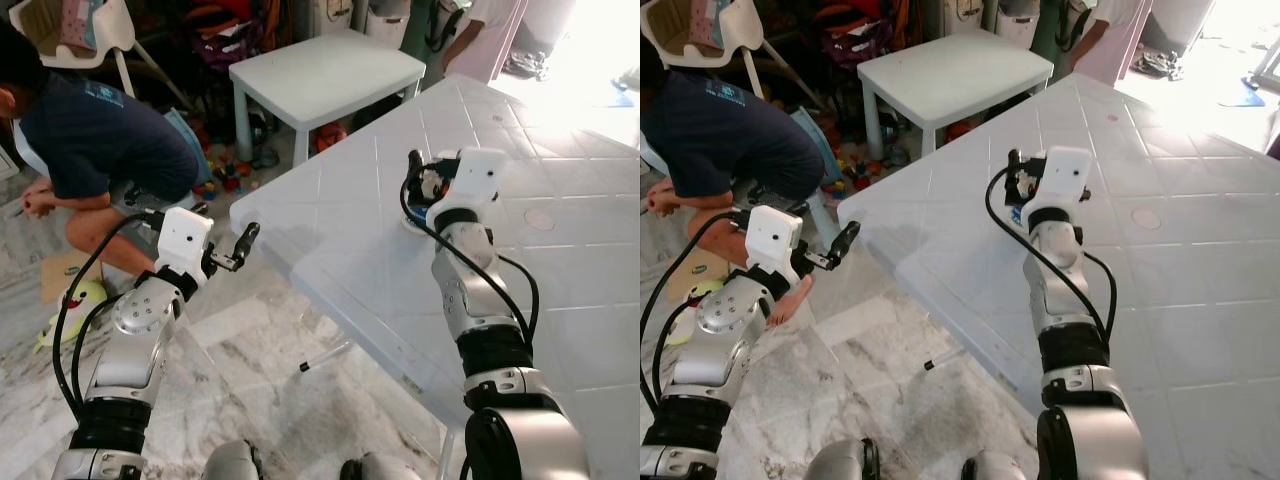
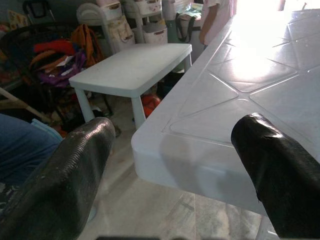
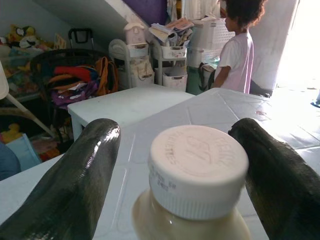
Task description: Restocking fridge
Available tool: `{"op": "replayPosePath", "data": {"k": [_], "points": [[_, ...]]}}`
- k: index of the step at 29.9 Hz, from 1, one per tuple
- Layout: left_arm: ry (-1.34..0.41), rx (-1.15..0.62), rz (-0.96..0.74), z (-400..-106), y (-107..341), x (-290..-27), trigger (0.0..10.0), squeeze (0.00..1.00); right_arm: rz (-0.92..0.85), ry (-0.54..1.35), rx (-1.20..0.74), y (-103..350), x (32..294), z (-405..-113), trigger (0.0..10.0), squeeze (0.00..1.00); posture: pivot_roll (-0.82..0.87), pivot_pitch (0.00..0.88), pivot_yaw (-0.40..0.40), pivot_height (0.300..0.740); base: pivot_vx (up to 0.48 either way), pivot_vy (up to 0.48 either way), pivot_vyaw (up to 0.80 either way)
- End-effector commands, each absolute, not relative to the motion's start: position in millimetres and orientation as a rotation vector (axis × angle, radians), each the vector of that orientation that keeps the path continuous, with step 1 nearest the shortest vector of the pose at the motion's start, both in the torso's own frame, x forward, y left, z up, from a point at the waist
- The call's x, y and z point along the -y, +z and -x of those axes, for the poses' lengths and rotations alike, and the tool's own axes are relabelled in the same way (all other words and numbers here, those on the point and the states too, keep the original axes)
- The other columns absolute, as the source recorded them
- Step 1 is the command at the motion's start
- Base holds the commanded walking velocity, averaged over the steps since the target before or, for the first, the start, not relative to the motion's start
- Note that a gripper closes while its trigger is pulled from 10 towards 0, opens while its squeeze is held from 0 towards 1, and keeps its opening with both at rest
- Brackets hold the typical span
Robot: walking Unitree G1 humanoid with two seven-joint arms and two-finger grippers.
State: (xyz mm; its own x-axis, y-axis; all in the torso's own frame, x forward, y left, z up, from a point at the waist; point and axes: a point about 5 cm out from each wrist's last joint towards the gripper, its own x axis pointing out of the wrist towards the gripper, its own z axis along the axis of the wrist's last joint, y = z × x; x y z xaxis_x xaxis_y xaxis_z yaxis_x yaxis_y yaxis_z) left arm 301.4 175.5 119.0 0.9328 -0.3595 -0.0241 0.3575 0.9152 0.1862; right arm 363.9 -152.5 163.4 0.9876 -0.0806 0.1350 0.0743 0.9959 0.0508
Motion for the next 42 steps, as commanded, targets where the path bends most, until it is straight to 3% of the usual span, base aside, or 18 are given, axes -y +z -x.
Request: {"op": "replayPosePath", "data": {"k": [1,33,34,35,36,37,42], "points": [[-0.37,0.009,-0.187,-300,120,-177,10.0,0.0,-0.044,-0.084,0.15,168,156,-367,0.0,0.0,0.04,0.096,-0.022,0.74,0.0,0.0,0.0],[-0.359,0.036,-0.19,-309,134,-173,10.0,0.0,-0.047,-0.069,0.178,177,160,-368,0.0,0.0,0.02,0.118,-0.036,0.74,0.0,0.0,0.0],[-0.339,0.027,-0.177,-308,133,-176,10.0,0.0,-0.055,-0.058,0.176,176,160,-365,1.7,0.0,0.01,0.115,-0.04,0.74,0.0,0.0,0.0],[-0.311,0.01,-0.156,-306,130,-180,10.0,0.0,-0.072,-0.044,0.168,173,157,-360,8.7,0.0,0.01,0.109,-0.044,0.74,0.0,0.0,0.0],[-0.298,0.002,-0.145,-305,128,-182,10.0,0.0,-0.082,-0.037,0.164,172,155,-357,8.7,0.0,0.01,0.107,-0.045,0.74,0.0,0.0,0.0],[-0.281,-0.005,-0.129,-303,126,-184,10.0,0.0,-0.102,-0.016,0.16,169,151,-351,10.0,0.0,0.01,0.098,-0.049,0.74,0.0,0.0,0.0],[-0.185,-0.035,-0.161,-297,121,-193,10.0,0.0,-0.123,0.058,0.165,165,136,-330,10.0,0.0,0.0,0.082,-0.055,0.74,0.0,0.0,0.0]]}}
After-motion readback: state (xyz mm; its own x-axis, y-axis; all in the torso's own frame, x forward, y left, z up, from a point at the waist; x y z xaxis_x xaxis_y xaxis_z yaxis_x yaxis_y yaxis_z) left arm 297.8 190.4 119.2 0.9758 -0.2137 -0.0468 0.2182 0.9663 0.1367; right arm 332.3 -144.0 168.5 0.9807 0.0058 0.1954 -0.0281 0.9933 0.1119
